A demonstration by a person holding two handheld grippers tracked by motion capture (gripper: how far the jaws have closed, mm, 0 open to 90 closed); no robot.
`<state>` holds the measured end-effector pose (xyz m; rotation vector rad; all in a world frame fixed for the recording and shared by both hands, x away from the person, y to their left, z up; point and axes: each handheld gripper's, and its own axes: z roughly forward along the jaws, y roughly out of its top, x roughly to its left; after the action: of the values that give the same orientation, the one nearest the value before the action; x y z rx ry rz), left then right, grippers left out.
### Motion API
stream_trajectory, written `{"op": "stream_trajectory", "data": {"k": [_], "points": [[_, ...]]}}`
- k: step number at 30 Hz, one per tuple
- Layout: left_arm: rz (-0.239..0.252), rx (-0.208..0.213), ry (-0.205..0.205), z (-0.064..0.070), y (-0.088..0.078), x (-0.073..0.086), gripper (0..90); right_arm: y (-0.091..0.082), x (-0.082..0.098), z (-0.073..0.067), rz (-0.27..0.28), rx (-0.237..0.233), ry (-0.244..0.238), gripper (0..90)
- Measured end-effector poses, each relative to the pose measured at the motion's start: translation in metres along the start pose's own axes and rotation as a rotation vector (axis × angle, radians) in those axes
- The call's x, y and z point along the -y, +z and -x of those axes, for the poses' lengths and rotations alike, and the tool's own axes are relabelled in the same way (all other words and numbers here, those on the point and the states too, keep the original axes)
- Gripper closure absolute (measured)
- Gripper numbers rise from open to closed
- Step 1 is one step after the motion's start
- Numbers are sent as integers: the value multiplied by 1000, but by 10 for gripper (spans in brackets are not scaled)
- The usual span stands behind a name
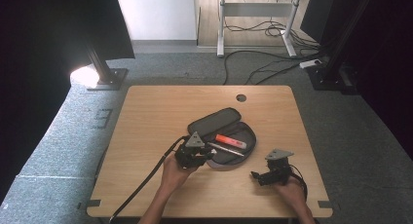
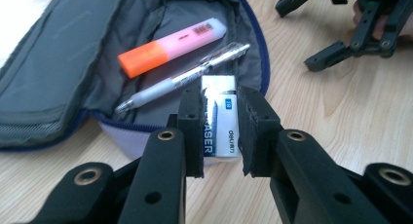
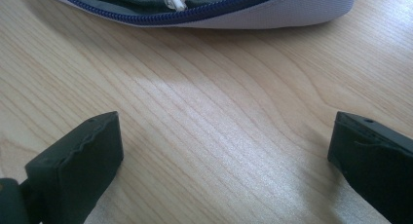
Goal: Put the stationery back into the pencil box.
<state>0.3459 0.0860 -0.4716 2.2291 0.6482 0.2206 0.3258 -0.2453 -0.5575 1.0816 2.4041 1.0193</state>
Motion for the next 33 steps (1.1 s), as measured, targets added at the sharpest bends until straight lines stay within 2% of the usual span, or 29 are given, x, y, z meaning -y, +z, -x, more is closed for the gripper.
{"op": "stream_trajectory", "data": {"k": [6, 9, 13, 14, 17, 18, 20, 25, 26, 28, 30, 33], "points": [[-2, -2, 9, -3, 9, -12, 728, 0, 0, 0, 0, 0, 1, 0], [7, 14, 5, -5, 12, -17, 728, 0, 0, 0, 0, 0, 1, 0], [-3, 4, 15, -6, 16, -23, 728, 0, 0, 0, 0, 0, 2, 0], [13, 16, 6, -8, 18, -26, 728, 0, 0, 0, 0, 0, 3, 0], [6, 14, 7, -9, 20, -30, 728, 0, 0, 0, 1, 1, 1, 0], [-7, 8, 19, -10, 24, -34, 728, 0, 0, 0, 1, 1, 1, 0], [-1, 20, 14, -11, 27, -36, 728, 0, 0, 0, 2, 0, 3, 0], [-16, 17, 24, -12, 36, -43, 727, 0, 0, 0, 1, 0, 0, 0], [-5, 35, 16, -13, 40, -45, 727, 0, 0, 0, 2, 0, 3, 0], [-8, 37, 16, -14, 43, -46, 727, 0, 0, 0, 1, 0, 0, 0], [-24, 22, 31, -14, 50, -52, 727, 0, 0, 0, 1, 0, 1, 0], [-16, 36, 22, -16, 54, -54, 727, 0, 0, 0, 1, 0, 0, 0]]}}
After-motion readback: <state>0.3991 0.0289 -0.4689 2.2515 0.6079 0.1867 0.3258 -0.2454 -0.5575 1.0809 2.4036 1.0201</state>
